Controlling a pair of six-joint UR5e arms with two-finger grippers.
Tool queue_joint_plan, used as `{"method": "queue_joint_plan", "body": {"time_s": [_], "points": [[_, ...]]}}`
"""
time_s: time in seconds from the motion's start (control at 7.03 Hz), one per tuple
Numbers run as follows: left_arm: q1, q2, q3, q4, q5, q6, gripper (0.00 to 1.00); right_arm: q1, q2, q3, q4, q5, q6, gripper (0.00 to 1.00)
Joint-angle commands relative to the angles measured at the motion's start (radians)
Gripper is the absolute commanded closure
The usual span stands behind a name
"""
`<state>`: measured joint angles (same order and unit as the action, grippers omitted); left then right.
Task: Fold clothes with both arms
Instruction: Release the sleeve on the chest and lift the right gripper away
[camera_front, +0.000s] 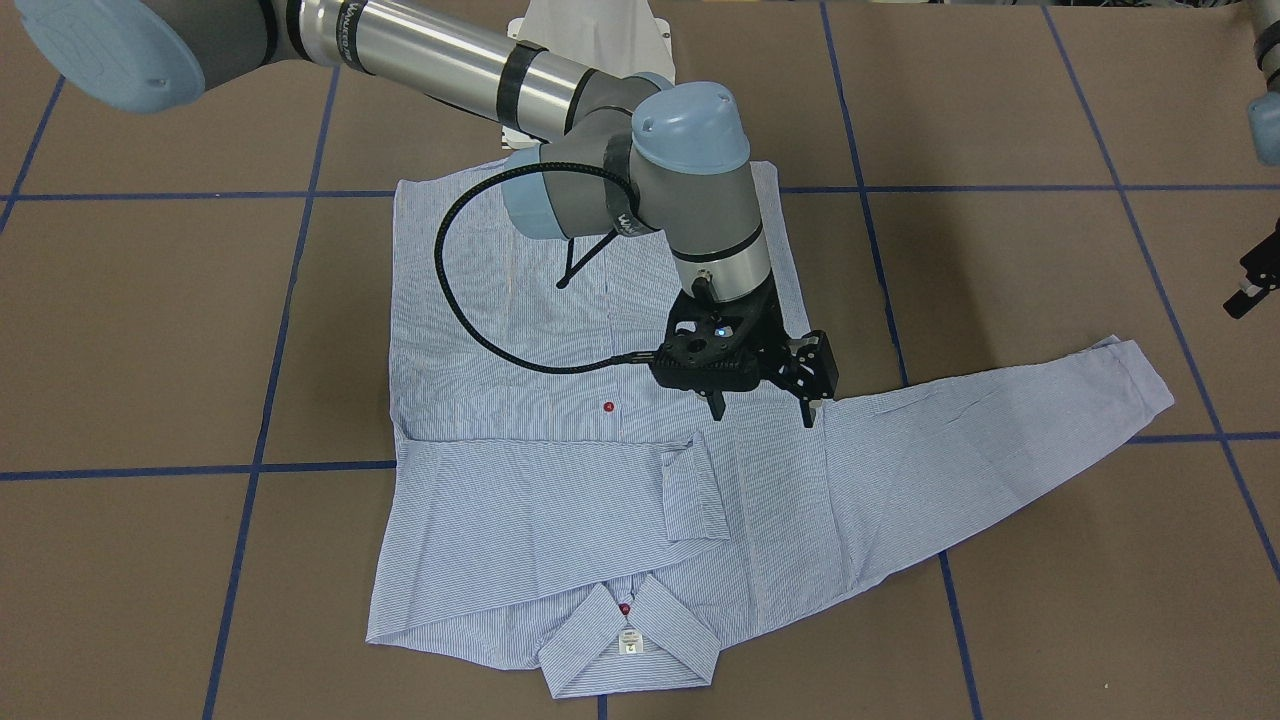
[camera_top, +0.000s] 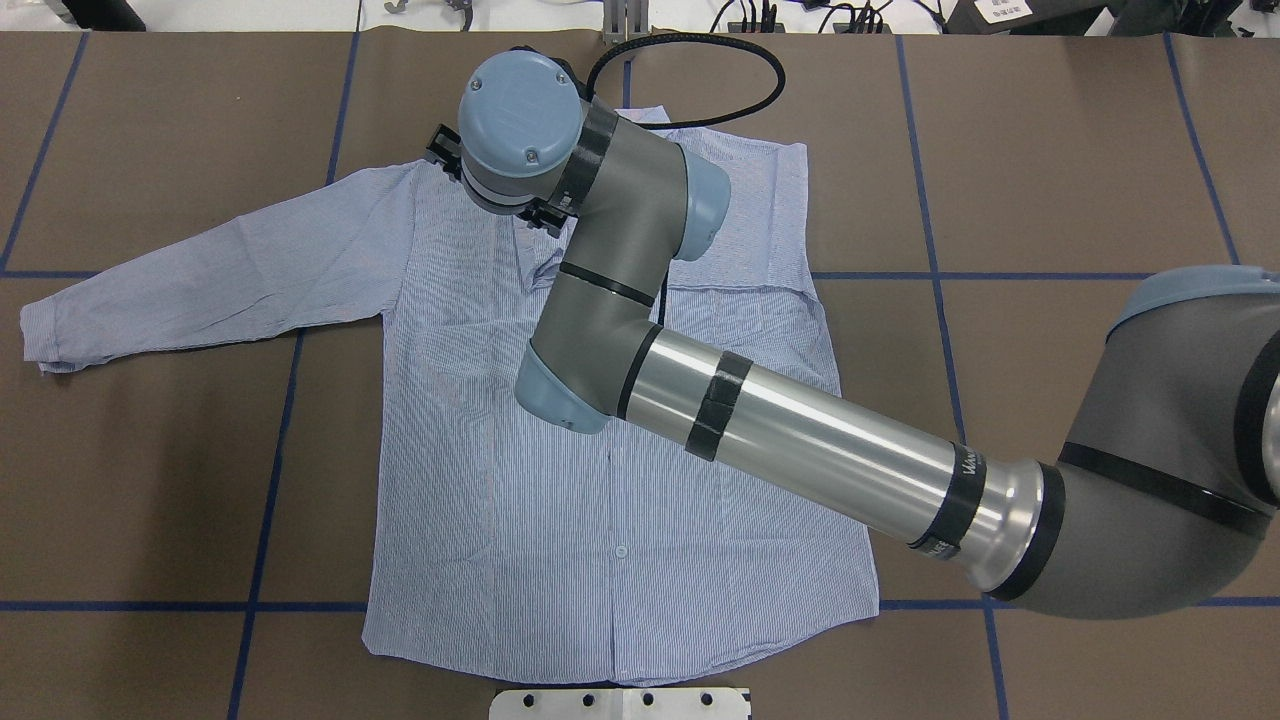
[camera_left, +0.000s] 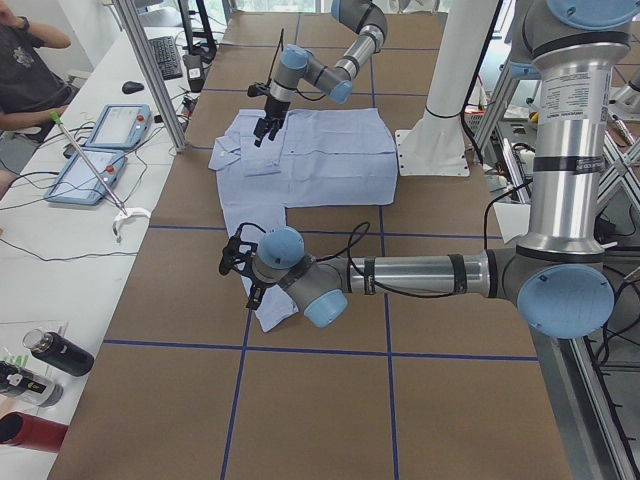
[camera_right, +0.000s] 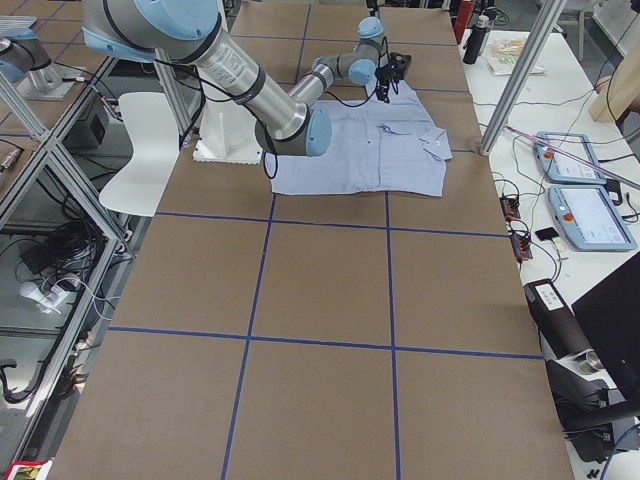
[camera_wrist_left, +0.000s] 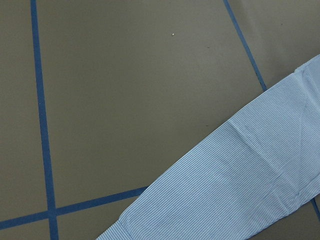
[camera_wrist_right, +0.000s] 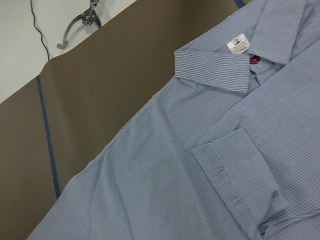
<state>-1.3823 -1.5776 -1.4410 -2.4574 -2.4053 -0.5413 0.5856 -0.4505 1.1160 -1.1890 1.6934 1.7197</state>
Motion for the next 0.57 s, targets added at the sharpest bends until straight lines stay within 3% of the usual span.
{"method": "queue_joint_plan", "body": {"time_s": [0.0,0.14,0.43], "points": [[0.047,-0.079,0.15,-0.002,0.027,-0.066,0.02,0.049,-0.193,0.197,-0.083,0.093,0.003,0.0],[0.061,-0.126,0.219,0.001,0.035,-0.13,0.02,0.06,-0.286,0.285,-0.084,0.097,-0.003,0.0],[0.092,-0.118,0.252,-0.114,0.038,-0.23,0.01,0.094,-0.304,0.32,-0.109,0.12,-0.005,0.0]]}}
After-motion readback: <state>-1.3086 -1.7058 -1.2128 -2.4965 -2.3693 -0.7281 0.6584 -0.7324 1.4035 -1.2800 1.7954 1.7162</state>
